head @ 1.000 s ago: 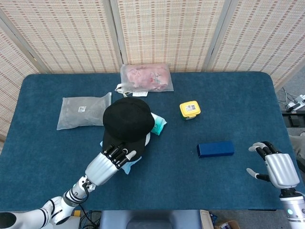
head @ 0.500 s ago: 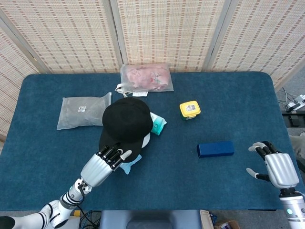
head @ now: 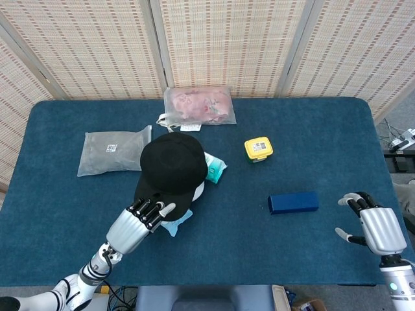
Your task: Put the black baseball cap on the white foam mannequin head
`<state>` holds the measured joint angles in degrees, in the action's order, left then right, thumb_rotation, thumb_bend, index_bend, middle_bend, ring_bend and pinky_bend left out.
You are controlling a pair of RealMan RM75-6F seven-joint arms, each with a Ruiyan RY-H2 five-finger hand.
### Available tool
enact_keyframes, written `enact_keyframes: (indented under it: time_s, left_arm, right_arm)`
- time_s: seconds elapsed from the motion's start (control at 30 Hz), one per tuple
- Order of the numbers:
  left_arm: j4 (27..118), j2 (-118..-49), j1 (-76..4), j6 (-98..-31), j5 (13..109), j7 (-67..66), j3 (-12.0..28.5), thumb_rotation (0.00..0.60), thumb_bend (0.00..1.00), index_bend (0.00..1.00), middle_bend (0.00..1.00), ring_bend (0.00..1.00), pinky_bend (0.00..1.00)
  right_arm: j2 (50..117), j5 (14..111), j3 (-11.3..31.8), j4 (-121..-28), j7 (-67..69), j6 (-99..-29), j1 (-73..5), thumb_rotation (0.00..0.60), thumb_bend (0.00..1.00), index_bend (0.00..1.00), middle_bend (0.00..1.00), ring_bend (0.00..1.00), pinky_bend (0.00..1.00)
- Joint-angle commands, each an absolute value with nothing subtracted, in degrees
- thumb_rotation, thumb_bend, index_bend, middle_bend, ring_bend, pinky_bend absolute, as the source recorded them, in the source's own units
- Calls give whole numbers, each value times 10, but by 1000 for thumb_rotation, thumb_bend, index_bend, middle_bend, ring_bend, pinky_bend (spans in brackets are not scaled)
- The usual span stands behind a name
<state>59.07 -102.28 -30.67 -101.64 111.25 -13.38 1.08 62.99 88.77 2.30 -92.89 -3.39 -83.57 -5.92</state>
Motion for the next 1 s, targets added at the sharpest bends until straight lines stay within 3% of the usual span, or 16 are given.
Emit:
enact_keyframes:
  time_s: [0.03, 0.17, 0.47, 1.0]
  left_arm:
    - [590, -1023, -305, -1017, 1111, -132, 11, 600, 327, 225, 392, 250, 526]
    - [589, -1024, -303, -1018, 1110, -130, 10, 600, 244, 199, 331, 230, 509]
    - [593, -1018, -295, -1015, 1110, -129, 3, 600, 174, 157, 238, 190, 462]
    - [584, -980, -234, -1049, 1064, -73, -2, 600, 163, 70, 199, 161, 415]
  right_arm:
    - [630, 888, 23, -929, -34, -836, -59, 600, 115, 371, 320, 232, 566]
    - [630, 888, 23, -929, -34, -836, -59, 600, 115, 371, 320, 232, 566]
    - [630, 888, 23, -929, -34, -836, -60, 600, 115, 371, 320, 232, 566]
    - [630, 886, 24, -929, -33, -837, -59, 600, 115, 371, 320, 232, 566]
